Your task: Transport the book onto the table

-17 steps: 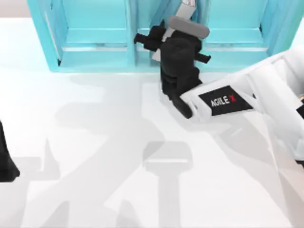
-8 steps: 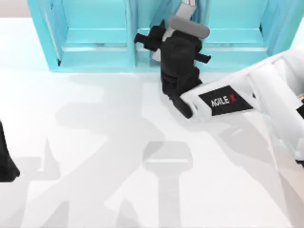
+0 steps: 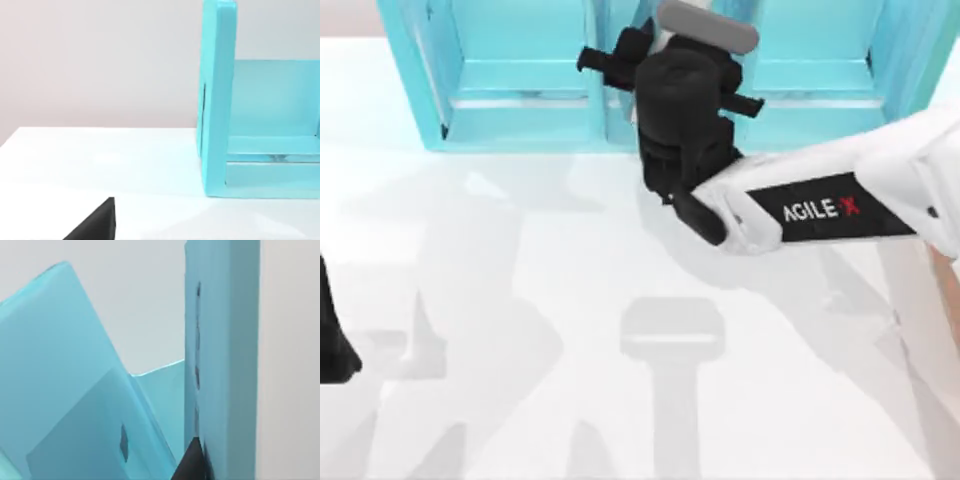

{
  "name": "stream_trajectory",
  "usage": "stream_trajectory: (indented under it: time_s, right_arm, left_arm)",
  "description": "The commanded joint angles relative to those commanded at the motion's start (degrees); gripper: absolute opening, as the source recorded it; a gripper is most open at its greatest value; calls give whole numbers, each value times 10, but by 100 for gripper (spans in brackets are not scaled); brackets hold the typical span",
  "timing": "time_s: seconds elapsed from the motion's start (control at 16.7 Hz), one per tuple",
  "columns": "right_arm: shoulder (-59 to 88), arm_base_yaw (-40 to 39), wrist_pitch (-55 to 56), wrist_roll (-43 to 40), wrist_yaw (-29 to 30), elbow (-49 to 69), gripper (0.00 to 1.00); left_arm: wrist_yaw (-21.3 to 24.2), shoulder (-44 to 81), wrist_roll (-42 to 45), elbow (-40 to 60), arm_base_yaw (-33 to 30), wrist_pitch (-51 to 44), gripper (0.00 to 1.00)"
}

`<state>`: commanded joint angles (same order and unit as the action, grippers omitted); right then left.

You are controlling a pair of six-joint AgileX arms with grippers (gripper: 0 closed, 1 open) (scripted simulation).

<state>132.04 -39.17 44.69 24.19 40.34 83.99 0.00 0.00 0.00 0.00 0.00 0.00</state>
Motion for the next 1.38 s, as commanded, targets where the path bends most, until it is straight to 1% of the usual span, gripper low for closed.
stream_trajectory:
  time_s: [0.42,0.66,0.96,1.08,1.2,1.38]
  right_arm:
    - [-274,-95,-109,12,92,-157,0]
    - [-343,-124,-140,19,120,-202,0]
    - [-341,-123,-141,19,120,-203,0]
    - [-344,-123,-135,3,115,-208,0]
    - [-350,-122,-125,-35,103,-221,0]
    - [-361,-118,-103,-128,76,-257,0]
  left_arm:
    - [0,0,0,0,0,0,100]
    - [0,0,0,0,0,0,100]
    - [0,0,0,0,0,0,100]
    - [0,0,0,0,0,0,100]
    - [0,0,0,0,0,0,100]
    - [0,0,0,0,0,0,100]
